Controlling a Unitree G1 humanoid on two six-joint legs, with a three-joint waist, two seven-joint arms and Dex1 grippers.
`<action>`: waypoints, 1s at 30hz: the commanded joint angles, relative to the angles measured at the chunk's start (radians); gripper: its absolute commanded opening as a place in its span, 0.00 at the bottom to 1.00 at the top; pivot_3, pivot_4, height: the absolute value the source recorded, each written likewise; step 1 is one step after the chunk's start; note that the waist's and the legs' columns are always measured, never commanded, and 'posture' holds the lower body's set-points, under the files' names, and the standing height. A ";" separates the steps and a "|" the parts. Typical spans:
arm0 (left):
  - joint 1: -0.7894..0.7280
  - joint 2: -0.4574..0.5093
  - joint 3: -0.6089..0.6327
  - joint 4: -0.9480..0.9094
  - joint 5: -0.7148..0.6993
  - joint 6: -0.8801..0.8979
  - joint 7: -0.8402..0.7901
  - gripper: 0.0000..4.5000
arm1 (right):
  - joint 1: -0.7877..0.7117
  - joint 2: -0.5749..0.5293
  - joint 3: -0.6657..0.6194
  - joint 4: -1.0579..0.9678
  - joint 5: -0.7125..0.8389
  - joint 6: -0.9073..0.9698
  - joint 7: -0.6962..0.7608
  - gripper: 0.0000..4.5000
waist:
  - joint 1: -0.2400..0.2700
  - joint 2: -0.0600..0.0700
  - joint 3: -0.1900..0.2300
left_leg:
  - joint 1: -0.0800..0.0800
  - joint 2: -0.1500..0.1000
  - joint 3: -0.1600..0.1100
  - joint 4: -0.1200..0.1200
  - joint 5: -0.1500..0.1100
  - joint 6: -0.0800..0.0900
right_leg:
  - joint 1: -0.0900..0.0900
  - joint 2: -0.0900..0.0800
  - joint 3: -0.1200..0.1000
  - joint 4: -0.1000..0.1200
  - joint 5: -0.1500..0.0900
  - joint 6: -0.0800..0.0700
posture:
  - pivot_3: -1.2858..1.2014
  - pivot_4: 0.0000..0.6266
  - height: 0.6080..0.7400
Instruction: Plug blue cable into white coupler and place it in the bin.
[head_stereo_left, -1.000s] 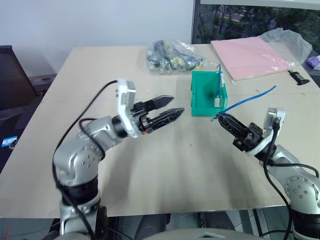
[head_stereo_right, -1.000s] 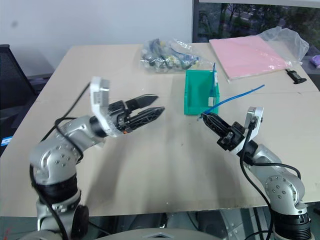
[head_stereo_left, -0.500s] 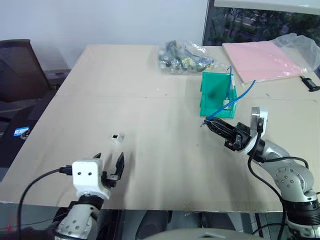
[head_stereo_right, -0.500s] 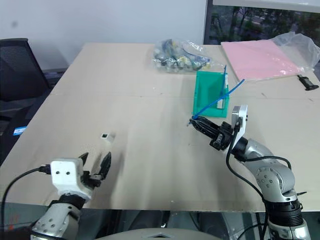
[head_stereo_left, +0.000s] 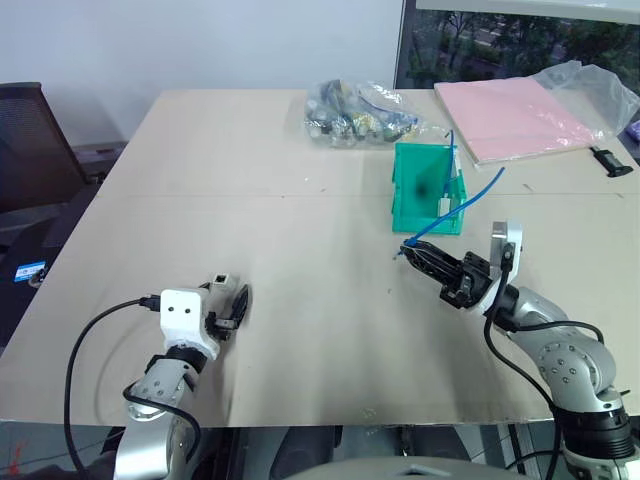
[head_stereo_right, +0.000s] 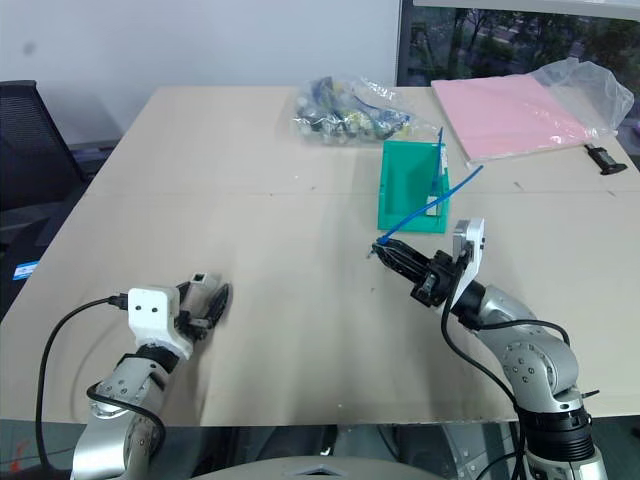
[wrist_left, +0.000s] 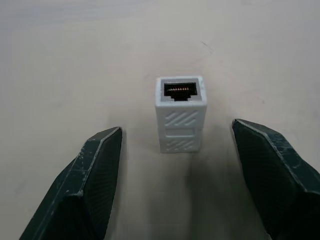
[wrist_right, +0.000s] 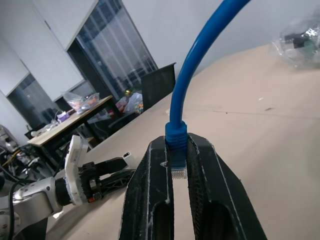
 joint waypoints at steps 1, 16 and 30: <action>-0.018 0.038 0.004 0.047 -0.004 -0.061 -0.043 0.53 | 0.006 0.007 -0.014 -0.058 -0.001 -0.020 -0.007 0.01 | -0.001 0.000 0.000 | 0.000 0.000 0.000 0.000 0.000 0.000 | 0.000 0.000 0.000 0.000 0.000 0.000 | 0.52 0.24 1.00; -0.343 0.131 -0.328 0.246 -0.065 -0.096 -0.499 0.12 | -0.055 -0.011 0.026 -0.064 -0.073 -0.032 0.014 0.01 | -0.001 0.001 0.000 | 0.000 -0.002 -0.001 0.001 0.000 0.000 | 0.000 -0.001 -0.001 0.000 0.000 0.000 | 0.52 0.24 1.00; -0.912 0.054 -0.686 0.942 0.126 -0.373 -1.042 0.12 | -0.169 -0.109 0.230 0.189 -0.428 -0.303 0.293 0.01 | -0.013 0.000 0.000 | -0.001 -0.003 -0.002 0.003 0.003 -0.004 | 0.001 0.006 -0.001 0.000 0.000 0.001 | 0.52 0.24 1.00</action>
